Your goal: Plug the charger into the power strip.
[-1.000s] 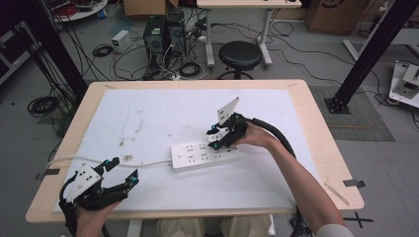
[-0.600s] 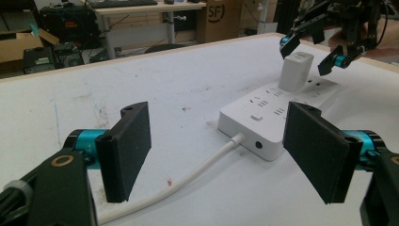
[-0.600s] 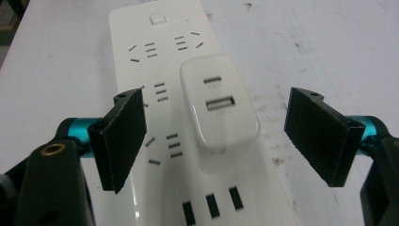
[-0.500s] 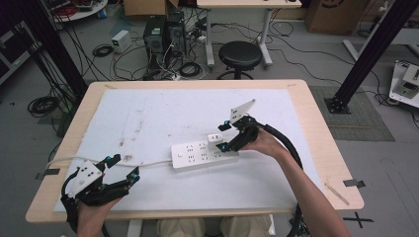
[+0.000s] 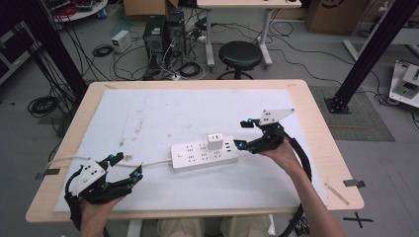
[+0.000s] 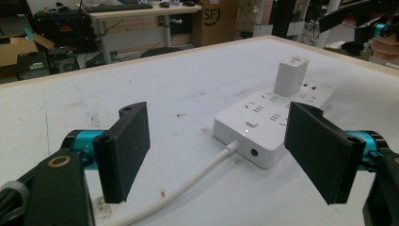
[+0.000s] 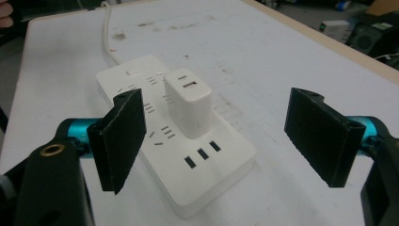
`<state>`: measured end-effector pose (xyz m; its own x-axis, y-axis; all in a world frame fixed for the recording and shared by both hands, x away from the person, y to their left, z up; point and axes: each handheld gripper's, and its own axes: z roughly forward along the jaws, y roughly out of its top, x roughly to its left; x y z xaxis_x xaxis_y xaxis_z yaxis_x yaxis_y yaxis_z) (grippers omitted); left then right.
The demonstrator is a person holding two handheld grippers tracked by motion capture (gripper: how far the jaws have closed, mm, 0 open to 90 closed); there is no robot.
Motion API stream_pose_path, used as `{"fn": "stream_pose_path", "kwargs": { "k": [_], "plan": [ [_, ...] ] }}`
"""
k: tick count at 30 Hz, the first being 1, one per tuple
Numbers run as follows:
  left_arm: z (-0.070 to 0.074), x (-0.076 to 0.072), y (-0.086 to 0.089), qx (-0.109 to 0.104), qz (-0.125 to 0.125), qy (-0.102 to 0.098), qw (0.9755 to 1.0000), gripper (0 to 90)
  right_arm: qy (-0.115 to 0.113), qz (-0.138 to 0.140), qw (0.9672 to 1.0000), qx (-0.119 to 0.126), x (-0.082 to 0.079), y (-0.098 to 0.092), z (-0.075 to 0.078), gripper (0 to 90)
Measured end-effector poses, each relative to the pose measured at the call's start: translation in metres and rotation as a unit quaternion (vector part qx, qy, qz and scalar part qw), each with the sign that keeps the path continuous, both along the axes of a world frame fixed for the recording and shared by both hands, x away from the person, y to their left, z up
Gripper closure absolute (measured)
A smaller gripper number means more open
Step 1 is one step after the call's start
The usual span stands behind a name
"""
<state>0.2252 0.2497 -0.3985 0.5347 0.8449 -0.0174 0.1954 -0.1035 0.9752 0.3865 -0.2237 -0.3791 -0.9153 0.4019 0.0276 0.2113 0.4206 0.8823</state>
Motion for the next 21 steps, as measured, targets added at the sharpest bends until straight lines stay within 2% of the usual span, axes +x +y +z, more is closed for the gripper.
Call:
{"fn": "stream_pose_path", "kwargs": {
  "k": [1,4,8,9,10,11,13,14,16,21],
  "plan": [
    [0.000,0.000,0.000,-0.001,0.000,0.000,1.0000,22.9,-0.010,-0.030,0.9994,0.010,-0.011,-0.012,-0.002,21.7],
    [0.000,0.002,0.000,0.001,-0.002,-0.001,1.0000,22.9,-0.010,-0.045,0.9988,0.017,-0.016,-0.017,-0.004,21.7],
    [0.000,0.004,0.000,-0.001,0.000,-0.003,1.0000,22.8,-0.027,-0.094,0.9944,0.041,-0.030,-0.031,-0.009,21.7],
    [0.000,0.004,0.000,-0.001,0.000,-0.003,1.0000,22.8,-0.027,-0.094,0.9944,0.041,-0.030,-0.031,-0.009,21.7],
    [0.000,0.005,0.000,-0.003,0.002,-0.003,1.0000,22.8,-0.027,-0.107,0.9929,0.046,-0.033,-0.035,-0.010,21.7],
    [0.001,0.006,0.000,-0.002,0.001,-0.003,1.0000,22.7,-0.031,-0.134,0.9887,0.060,-0.039,-0.043,-0.014,21.7],
    [0.001,0.007,0.000,-0.004,0.002,-0.003,1.0000,22.6,-0.035,-0.157,0.9842,0.074,-0.045,-0.050,-0.017,21.7],
    [0.001,0.007,0.000,-0.004,0.002,-0.003,1.0000,22.6,-0.035,-0.157,0.9842,0.074,-0.045,-0.050,-0.017,21.7],
    [0.001,0.008,-0.001,-0.001,-0.001,-0.004,1.0000,22.6,-0.037,-0.173,0.9793,0.097,-0.054,-0.060,-0.022,21.7],
    [0.001,0.009,-0.002,0.002,-0.003,-0.003,1.0000,22.6,-0.048,-0.205,0.9719,0.104,-0.068,-0.071,-0.027,21.7]
  ]
}}
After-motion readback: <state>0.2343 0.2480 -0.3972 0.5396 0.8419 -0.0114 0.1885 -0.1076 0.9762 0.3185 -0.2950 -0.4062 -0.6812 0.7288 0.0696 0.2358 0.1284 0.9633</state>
